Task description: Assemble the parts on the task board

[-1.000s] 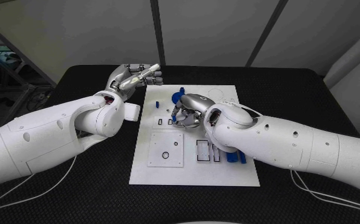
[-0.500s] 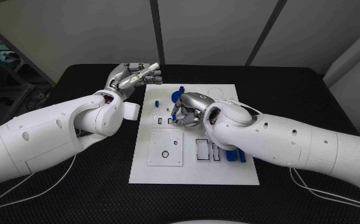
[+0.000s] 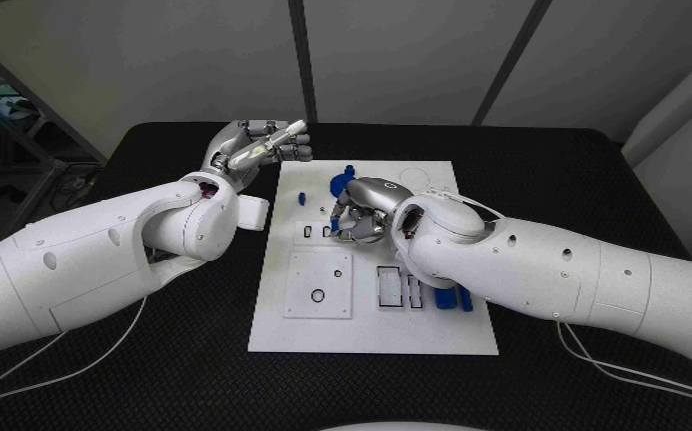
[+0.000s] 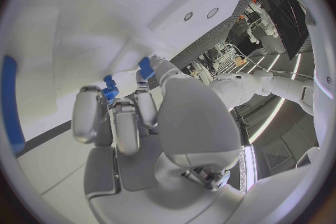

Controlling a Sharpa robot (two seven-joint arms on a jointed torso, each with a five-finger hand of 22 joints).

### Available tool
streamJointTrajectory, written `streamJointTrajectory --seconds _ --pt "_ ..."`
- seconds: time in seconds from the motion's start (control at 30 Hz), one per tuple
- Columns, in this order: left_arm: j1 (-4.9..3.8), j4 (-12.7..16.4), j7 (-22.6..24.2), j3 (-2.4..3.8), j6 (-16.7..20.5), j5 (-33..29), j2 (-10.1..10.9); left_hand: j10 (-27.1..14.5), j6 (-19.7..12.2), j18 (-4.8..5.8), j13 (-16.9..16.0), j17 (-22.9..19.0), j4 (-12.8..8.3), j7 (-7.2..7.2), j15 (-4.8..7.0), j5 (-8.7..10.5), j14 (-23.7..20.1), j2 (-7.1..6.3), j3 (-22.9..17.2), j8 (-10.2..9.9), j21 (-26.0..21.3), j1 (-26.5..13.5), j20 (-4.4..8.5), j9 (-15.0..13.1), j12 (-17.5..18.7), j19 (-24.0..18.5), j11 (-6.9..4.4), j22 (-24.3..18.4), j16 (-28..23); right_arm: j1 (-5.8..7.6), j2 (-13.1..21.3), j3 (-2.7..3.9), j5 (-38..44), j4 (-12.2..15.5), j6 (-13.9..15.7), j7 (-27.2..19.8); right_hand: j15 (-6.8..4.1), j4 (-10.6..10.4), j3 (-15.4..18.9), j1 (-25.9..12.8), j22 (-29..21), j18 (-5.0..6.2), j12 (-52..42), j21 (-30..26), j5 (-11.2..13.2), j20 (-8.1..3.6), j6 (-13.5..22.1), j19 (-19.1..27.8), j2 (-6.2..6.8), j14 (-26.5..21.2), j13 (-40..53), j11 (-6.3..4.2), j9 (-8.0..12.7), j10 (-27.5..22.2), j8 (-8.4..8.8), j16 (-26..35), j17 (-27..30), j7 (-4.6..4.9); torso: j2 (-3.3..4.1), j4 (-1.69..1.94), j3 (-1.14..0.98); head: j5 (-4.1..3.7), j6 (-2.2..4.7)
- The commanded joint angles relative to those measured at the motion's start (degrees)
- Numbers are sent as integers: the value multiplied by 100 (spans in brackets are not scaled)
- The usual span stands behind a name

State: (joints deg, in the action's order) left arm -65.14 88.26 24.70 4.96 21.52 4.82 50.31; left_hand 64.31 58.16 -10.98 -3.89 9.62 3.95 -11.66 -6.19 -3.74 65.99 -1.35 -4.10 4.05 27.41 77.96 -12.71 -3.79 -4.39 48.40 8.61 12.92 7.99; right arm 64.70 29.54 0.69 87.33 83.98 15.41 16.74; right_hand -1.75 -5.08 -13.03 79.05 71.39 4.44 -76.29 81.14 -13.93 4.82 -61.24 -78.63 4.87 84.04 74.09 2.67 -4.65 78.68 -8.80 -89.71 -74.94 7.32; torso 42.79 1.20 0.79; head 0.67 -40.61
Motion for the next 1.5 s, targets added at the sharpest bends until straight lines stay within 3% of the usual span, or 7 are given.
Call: streamJointTrajectory --seconds 0.03,0.8,0.97,1.07,1.23,1.4,1.5 --pt "-6 3 23 4 -49 35 -2 12 19 54 8 7 -43 -19 13 25 35 60 1 -23 34 10 12 1 20 -35 3 10 -30 -23 12 -26 32 -8 -218 110 42 -26 14 -34 -13 -42 29 -35 -3 9 64 56 44 591 -16 -4 16 -44 27 -18 -1485 9 -1 0 0 4 -6" --pt "-2 -14 10 4 -51 35 -8 10 18 54 10 10 -49 -22 13 25 35 60 0 -26 37 11 12 2 25 -39 5 10 -35 -23 10 -27 41 -5 -180 105 167 -78 90 -203 -104 -23 237 -97 35 125 528 120 256 586 -237 139 81 -285 209 -10 -1467 163 -1 0 -1 1 -29" --pt "-1 -19 -6 4 -61 39 -10 8 15 55 11 12 -52 -25 12 26 35 61 0 -28 39 10 12 2 28 -40 7 11 -38 -23 16 -27 50 4 -118 106 194 -149 220 -313 -155 -11 294 -130 325 156 638 157 375 586 -311 167 79 -359 232 -9 -1466 184 0 1 0 -1 -30" --pt "0 -27 -47 4 -74 99 -8 8 15 55 11 13 -53 -24 12 26 36 60 0 -28 40 10 12 2 28 -40 7 11 -38 -23 30 -27 56 30 51 80 224 -279 535 -434 -201 -2 437 -161 344 182 793 191 513 585 -496 202 83 -521 268 -6 -1459 222 0 1 -2 -1 -32" --pt "0 -58 -195 3 -95 312 -2 154 81 40 -4 98 -71 33 91 26 280 46 21 -14 158 -38 63 -4 -10 73 -58 59 63 -24 104 -26 56 127 638 -99 275 -625 1068 -158 -217 4 423 -177 342 235 979 202 497 579 -554 257 71 -574 245 5 -1437 276 -3 0 -6 0 -29" --pt "0 -104 -522 3 -169 709 18 669 316 31 -77 356 -39 165 314 21 958 31 54 53 499 -138 255 -24 -185 462 -244 217 482 -25 314 -24 -215 324 1339 -712 277 -664 1047 117 -250 11 400 -195 153 238 1079 221 414 568 -559 262 83 -567 247 25 -1396 291 -12 -4 -5 0 -9" --pt "-1 -144 -887 4 -243 1085 55 1211 561 30 -200 697 5 359 544 11 1589 5 80 142 868 -207 472 -53 -407 847 -473 406 1029 -19 523 -20 -593 462 1496 -1309 287 -697 1041 243 -627 90 501 -406 198 250 1166 472 373 500 -687 273 84 -679 264 153 -1147 300 -26 -16 -2 5 22"
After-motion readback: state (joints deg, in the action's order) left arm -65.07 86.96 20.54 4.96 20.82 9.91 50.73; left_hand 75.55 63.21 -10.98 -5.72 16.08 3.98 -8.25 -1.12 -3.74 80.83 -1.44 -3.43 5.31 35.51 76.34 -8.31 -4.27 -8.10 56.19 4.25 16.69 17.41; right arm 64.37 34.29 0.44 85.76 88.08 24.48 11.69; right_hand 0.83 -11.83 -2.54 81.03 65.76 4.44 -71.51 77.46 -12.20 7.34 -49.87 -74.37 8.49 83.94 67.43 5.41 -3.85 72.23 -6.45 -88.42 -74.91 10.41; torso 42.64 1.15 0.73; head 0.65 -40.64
